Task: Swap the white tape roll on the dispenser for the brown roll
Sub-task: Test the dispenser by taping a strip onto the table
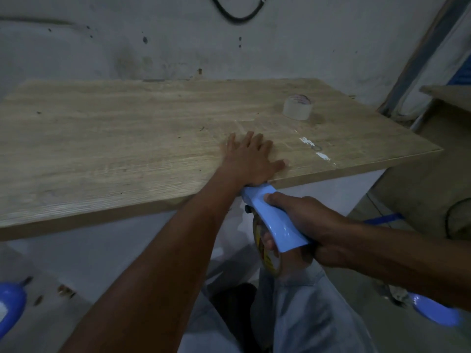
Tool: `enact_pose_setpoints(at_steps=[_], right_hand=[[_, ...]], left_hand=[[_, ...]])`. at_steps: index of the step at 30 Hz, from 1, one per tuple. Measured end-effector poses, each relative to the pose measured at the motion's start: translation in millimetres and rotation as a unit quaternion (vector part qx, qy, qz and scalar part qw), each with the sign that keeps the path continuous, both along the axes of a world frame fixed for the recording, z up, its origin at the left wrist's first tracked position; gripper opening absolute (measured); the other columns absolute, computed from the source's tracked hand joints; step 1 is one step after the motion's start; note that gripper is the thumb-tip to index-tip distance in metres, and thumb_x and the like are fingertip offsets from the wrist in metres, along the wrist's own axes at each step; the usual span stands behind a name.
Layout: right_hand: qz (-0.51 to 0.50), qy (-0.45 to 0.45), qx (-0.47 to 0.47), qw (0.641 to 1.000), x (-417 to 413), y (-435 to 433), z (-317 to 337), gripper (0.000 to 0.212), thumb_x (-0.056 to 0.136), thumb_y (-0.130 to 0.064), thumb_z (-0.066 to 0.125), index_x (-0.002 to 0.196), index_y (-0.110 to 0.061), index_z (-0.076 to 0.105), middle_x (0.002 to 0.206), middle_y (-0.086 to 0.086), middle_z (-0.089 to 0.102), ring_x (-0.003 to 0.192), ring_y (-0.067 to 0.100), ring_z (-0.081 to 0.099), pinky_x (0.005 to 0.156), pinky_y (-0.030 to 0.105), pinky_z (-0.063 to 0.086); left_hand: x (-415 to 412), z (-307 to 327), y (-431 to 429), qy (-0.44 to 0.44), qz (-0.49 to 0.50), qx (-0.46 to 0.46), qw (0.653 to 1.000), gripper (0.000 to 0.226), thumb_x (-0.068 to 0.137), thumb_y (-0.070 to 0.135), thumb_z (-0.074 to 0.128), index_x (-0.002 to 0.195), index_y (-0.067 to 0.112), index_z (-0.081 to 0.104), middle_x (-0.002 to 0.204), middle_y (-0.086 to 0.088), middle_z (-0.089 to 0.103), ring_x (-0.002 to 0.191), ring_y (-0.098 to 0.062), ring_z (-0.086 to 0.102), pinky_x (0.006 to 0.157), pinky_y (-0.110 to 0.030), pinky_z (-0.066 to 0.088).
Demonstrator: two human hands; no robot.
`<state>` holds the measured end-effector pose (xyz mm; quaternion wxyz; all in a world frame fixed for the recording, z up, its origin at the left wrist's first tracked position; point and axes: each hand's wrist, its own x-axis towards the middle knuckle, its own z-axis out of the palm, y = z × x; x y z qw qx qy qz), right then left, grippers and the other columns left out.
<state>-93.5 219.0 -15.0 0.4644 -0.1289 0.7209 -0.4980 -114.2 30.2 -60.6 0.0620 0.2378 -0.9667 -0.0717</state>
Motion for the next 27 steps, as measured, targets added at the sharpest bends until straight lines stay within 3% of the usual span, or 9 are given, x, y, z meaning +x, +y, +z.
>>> enact_pose_setpoints(at_steps=[8,27], right_hand=[[-0.010,-0.001,0.009,1.000,-4,-3,-1,0.040,0.095,-0.034,0.063,0.083,0.004,0.065,0.050,0.014,0.065,0.040,0.023,0.061,0.041,0.026,0.050],[0.012,-0.029,0.020,0.999,-6,-2,14,0.036,0.101,-0.031,0.054,0.085,0.002,0.058,0.040,0.011,0.059,0.028,0.016,0.055,0.031,0.019,0.046]], left_hand=[[-3,-6,0,0.015,0.006,-0.034,0.999,0.081,0.093,0.074,0.021,0.156,0.023,0.027,0.167,-0.005,0.019,0.155,-0.026,0.005,0.119,-0.062,-0.003],[2,4,5,-0.012,0.061,0.018,0.998,0.082,0.084,0.084,0.026,0.155,0.042,0.021,0.169,-0.004,0.009,0.154,-0.036,0.000,0.118,-0.065,-0.003]])
